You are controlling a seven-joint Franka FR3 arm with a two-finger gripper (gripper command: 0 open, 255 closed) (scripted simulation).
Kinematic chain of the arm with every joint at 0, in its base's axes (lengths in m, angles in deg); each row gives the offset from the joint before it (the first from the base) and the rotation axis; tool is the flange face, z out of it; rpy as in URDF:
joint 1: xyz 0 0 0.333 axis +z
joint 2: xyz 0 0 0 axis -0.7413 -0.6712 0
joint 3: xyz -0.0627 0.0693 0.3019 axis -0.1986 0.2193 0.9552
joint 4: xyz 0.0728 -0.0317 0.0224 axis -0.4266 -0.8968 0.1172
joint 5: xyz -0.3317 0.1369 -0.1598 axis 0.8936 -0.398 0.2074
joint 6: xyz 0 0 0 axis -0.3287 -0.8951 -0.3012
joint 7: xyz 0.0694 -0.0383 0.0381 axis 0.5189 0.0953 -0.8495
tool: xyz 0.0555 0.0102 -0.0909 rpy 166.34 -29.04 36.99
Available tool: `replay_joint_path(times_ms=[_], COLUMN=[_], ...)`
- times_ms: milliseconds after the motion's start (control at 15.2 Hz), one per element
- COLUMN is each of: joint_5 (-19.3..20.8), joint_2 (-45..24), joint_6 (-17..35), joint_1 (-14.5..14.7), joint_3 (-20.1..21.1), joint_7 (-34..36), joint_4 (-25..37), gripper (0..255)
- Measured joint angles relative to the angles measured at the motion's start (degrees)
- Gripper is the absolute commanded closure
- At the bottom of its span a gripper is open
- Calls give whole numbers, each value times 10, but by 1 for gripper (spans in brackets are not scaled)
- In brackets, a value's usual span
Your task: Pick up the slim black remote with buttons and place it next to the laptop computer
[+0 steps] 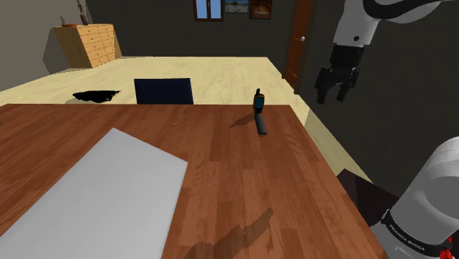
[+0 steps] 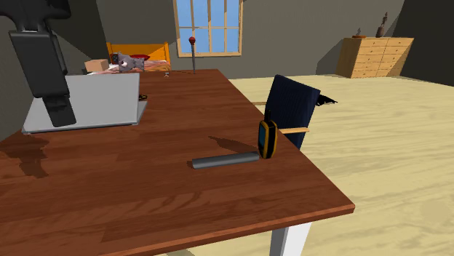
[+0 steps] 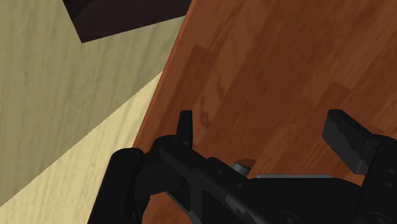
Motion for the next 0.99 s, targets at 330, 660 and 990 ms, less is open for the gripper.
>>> replay_joint_path(times_ms=[330, 660, 990], joint_5=[-10, -22, -33], joint_2=[-73, -190, -320], joint_6=[40, 95, 130], joint_1=[-1, -5, -9], joint_3=[6, 10, 9], joint_7=[25, 58, 89], joint_4=[23, 69, 147], gripper=[0, 0, 0])
